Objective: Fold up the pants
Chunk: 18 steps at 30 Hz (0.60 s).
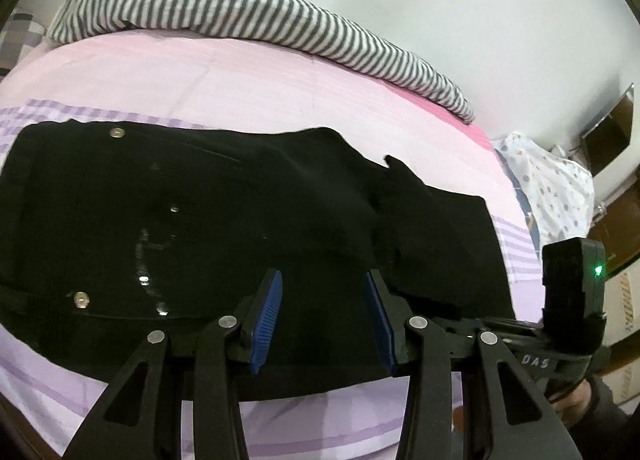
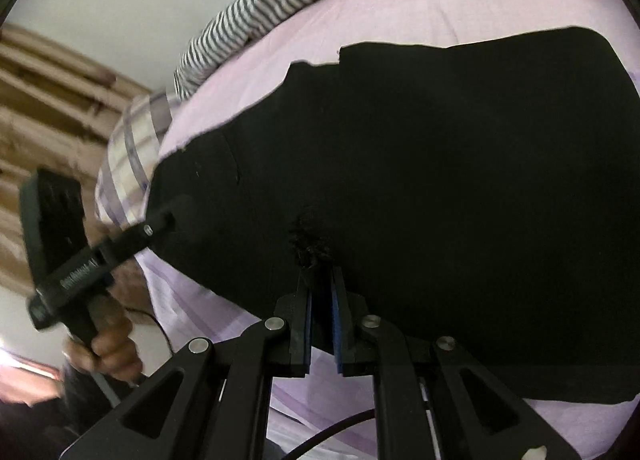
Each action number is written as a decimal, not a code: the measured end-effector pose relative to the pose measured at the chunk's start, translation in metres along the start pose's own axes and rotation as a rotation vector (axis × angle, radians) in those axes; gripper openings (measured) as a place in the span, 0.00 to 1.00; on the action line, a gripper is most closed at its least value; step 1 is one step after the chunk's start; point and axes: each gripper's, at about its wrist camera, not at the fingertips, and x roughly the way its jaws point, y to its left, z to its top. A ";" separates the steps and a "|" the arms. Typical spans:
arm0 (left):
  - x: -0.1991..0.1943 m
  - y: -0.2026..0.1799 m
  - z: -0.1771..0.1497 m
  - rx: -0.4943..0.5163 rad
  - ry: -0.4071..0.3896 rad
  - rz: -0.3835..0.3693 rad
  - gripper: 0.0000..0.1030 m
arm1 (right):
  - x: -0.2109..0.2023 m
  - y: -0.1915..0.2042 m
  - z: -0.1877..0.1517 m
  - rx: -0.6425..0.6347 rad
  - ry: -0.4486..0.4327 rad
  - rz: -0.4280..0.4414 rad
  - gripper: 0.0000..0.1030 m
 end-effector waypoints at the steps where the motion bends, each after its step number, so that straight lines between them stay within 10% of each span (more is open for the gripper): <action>1: 0.001 -0.001 0.000 0.000 0.007 -0.007 0.43 | -0.002 -0.001 -0.002 -0.007 0.005 -0.003 0.20; 4: 0.003 -0.005 0.000 -0.005 0.035 -0.038 0.43 | -0.013 0.004 -0.003 -0.056 -0.020 -0.026 0.41; 18: 0.042 -0.028 -0.006 -0.104 0.264 -0.216 0.43 | -0.101 -0.045 0.012 0.066 -0.360 -0.184 0.48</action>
